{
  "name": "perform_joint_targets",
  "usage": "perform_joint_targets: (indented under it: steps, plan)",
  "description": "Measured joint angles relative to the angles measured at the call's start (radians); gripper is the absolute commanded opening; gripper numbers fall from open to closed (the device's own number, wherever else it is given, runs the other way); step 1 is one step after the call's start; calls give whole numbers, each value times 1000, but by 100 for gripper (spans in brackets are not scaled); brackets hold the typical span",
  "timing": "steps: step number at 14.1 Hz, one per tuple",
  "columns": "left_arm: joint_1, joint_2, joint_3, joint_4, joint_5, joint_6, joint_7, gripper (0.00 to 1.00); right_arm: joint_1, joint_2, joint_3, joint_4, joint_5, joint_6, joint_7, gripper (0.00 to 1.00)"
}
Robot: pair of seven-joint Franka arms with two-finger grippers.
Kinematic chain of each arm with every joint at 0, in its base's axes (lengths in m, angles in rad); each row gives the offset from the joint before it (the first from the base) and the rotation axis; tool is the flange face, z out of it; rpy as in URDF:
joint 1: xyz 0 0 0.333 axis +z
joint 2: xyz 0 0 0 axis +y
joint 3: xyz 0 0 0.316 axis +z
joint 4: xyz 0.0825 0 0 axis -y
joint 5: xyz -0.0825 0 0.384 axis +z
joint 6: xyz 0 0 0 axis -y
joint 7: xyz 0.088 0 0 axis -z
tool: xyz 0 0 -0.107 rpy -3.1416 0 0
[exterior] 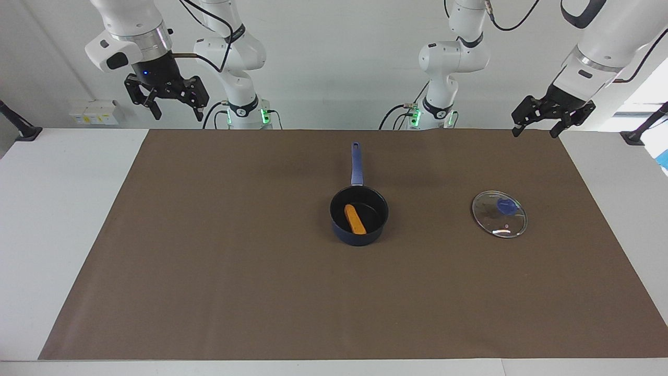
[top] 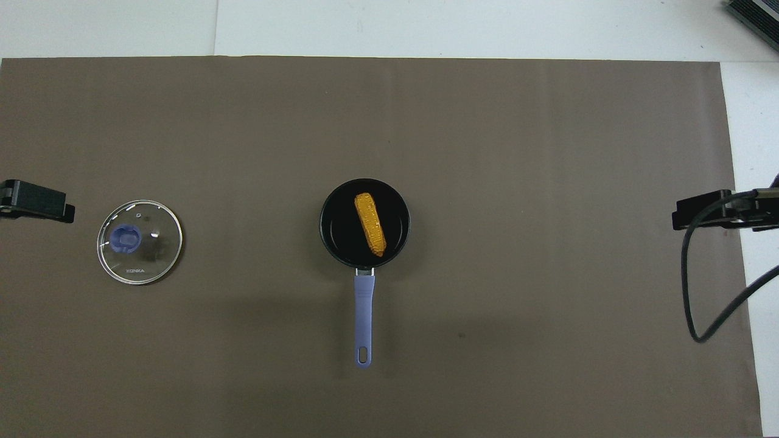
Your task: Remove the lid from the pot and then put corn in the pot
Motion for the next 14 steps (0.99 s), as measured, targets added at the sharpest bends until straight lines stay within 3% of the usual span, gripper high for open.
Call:
perform_joint_targets:
  steps: [14]
  plan:
    - [0, 0, 0, 0, 0, 0, 0, 100, -10, 0, -4, -2, 42, 0, 0, 100]
